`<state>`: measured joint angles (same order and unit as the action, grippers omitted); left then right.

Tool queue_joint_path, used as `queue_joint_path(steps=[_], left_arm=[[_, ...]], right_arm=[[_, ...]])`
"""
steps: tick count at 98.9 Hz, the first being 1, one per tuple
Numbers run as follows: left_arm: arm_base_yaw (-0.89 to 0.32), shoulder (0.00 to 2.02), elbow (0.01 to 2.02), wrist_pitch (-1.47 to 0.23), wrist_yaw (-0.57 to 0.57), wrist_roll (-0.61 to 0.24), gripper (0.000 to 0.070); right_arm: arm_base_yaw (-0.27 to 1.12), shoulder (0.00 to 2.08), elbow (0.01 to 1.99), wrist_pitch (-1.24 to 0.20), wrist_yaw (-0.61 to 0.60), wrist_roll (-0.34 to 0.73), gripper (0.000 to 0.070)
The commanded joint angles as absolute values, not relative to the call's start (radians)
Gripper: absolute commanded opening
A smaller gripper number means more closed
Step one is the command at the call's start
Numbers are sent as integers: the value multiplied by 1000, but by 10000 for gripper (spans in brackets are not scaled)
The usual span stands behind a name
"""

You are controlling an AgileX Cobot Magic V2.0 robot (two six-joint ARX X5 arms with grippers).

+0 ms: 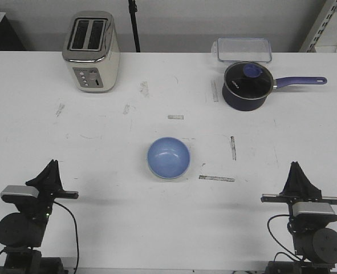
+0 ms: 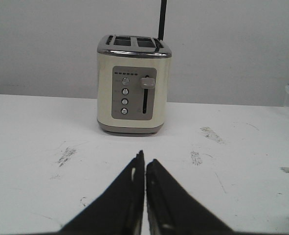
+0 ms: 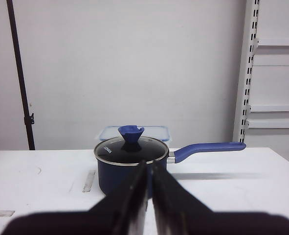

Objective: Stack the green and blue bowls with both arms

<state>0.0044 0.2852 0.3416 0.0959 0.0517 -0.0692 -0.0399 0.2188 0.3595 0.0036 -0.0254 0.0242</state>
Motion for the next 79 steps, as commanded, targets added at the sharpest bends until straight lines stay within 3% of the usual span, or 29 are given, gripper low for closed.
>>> queue_joint_path(steps=[1, 21, 61, 79], left_arm=[[1, 280, 340, 106, 52, -64, 1], [-49, 229, 276, 107, -27, -64, 1], [-52, 78, 116, 105, -26, -62, 3], [-52, 1, 59, 110, -26, -21, 3]], right_arm=[[-40, 216, 365, 12, -26, 35, 12], [-40, 216, 365, 12, -26, 35, 13], [-40, 216, 365, 12, -26, 35, 12], [-40, 216, 365, 12, -26, 35, 12]])
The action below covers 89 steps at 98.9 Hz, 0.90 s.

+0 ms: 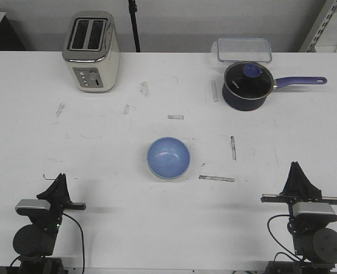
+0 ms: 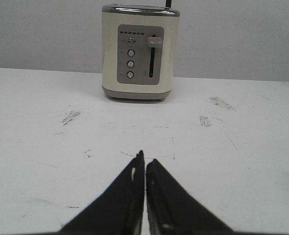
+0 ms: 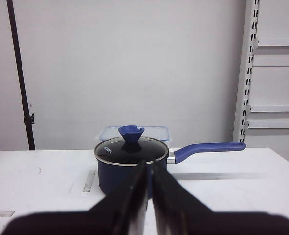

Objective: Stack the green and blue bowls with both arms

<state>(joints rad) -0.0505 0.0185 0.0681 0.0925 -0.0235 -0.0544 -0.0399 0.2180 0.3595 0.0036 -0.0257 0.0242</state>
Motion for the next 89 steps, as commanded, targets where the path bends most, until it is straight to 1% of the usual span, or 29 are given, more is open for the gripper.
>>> queue_joint_path(steps=[1, 18, 53, 69, 89], left_arm=[[-52, 3, 57, 111, -26, -19, 3], [-51, 3, 10, 144, -23, -17, 3], [-51, 3, 12, 121, -19, -10, 3], [-49, 3, 12, 122, -19, 15, 3], [-43, 3, 12, 127, -18, 12, 3]], right_arm=[[-40, 216, 365, 12, -26, 35, 12], [-40, 216, 365, 13, -26, 35, 13], [-40, 216, 365, 14, -26, 35, 12], [-40, 216, 365, 14, -26, 35, 12], [-40, 216, 365, 14, -25, 35, 12]])
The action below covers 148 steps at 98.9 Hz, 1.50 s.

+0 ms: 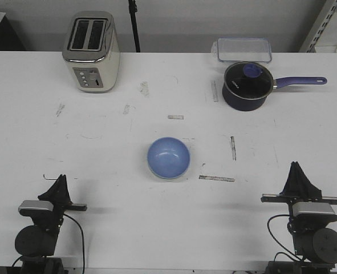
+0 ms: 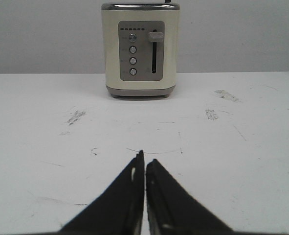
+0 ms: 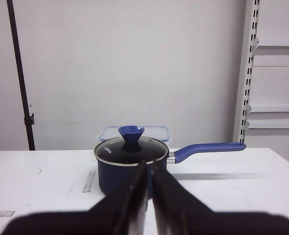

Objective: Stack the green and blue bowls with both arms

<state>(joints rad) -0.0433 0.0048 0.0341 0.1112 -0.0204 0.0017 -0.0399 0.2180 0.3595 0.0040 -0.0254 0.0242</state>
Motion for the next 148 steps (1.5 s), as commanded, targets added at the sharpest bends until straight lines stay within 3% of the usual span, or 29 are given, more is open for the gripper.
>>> queue_joint_path(steps=[1, 94, 122, 148], left_arm=[[-43, 3, 12, 127, -18, 12, 3], [-43, 3, 12, 127, -19, 12, 3], [-43, 3, 12, 127, -19, 12, 3], [-43, 3, 12, 128, -19, 12, 3]], right_arm=[[-40, 216, 365, 14, -26, 35, 13], [-40, 210, 356, 14, -23, 5, 12], [-31, 86, 167, 117, -26, 0, 12], [-23, 1, 37, 113, -25, 63, 12]])
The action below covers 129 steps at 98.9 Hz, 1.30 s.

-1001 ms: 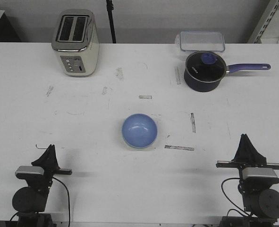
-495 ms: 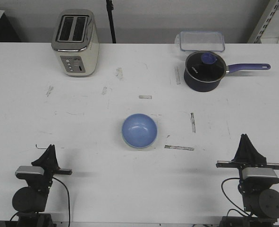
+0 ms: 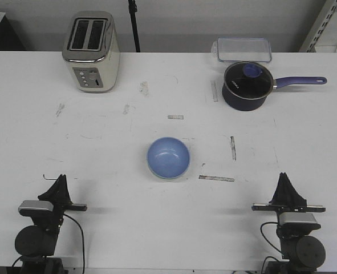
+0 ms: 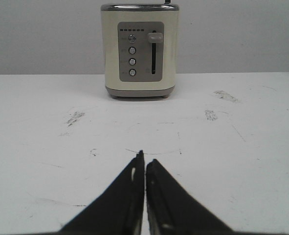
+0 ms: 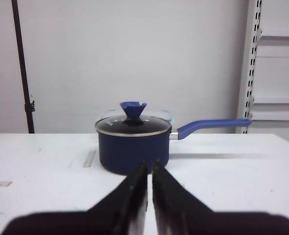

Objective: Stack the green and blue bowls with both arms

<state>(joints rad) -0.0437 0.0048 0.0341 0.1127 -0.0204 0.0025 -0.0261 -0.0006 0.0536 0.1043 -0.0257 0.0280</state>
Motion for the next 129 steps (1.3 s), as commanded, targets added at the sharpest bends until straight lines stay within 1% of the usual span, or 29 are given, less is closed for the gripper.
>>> queue_joint_path(steps=[1, 8, 25, 47, 129], left_arm=[[-43, 3, 12, 128, -19, 12, 3], [-43, 3, 12, 128, -19, 12, 3], [-43, 3, 12, 128, -19, 12, 3], [-43, 3, 12, 128, -19, 12, 3], [-43, 3, 12, 128, -19, 12, 3]], right_arm=[[-23, 1, 35, 112, -25, 63, 12], [-17, 1, 12, 113, -26, 64, 12], [-4, 1, 12, 54, -9, 62, 12], [-3, 1, 12, 84, -10, 62, 12], [-3, 1, 12, 84, -9, 62, 12]])
